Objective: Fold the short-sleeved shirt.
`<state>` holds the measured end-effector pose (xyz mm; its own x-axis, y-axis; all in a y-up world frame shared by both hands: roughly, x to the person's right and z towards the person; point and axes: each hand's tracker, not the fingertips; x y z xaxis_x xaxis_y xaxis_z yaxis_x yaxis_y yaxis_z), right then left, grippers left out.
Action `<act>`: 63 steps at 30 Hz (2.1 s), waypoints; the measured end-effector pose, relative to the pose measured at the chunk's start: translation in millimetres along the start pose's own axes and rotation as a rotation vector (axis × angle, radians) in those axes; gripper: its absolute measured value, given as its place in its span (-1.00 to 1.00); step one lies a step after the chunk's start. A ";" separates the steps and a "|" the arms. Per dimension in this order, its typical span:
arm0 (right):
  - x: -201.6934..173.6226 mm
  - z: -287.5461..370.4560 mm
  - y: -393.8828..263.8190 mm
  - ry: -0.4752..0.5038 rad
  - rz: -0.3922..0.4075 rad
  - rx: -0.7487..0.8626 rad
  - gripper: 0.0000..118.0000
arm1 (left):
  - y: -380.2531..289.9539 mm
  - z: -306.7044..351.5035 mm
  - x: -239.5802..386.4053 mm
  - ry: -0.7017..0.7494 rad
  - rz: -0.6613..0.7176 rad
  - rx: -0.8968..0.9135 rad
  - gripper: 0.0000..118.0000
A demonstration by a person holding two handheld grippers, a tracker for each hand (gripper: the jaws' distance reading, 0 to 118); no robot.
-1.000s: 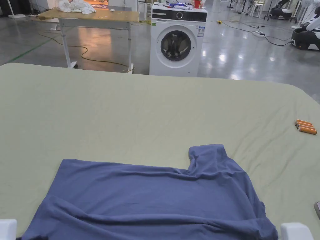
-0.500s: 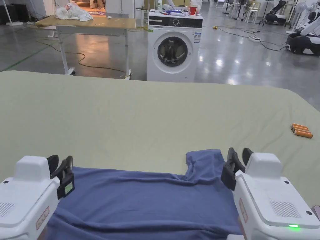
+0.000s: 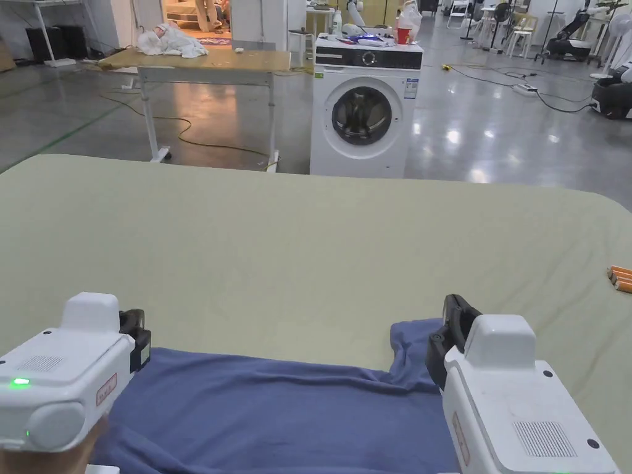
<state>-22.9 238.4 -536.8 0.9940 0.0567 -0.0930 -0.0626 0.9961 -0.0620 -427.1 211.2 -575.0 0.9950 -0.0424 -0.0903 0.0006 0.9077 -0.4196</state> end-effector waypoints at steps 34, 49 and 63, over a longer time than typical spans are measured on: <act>147.8 -167.1 -80.8 -0.059 -0.054 -0.736 0.03 | -4.0 -91.4 -4.2 -0.097 -0.027 -0.320 -1.00; 148.1 -227.4 -115.0 0.010 -0.037 -0.939 -0.98 | -10.2 -48.3 -26.5 -0.081 0.017 -0.228 -1.00; 165.8 -77.9 -19.9 0.064 -0.074 -0.640 -0.99 | -7.3 13.7 -60.9 -0.156 0.094 -0.138 -1.00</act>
<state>136.2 222.7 -628.3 0.9918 -0.0344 -0.1234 -0.0543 0.7591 -0.6487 -486.4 212.9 -554.1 0.9934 0.1145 0.0011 -0.0961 0.8383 -0.5366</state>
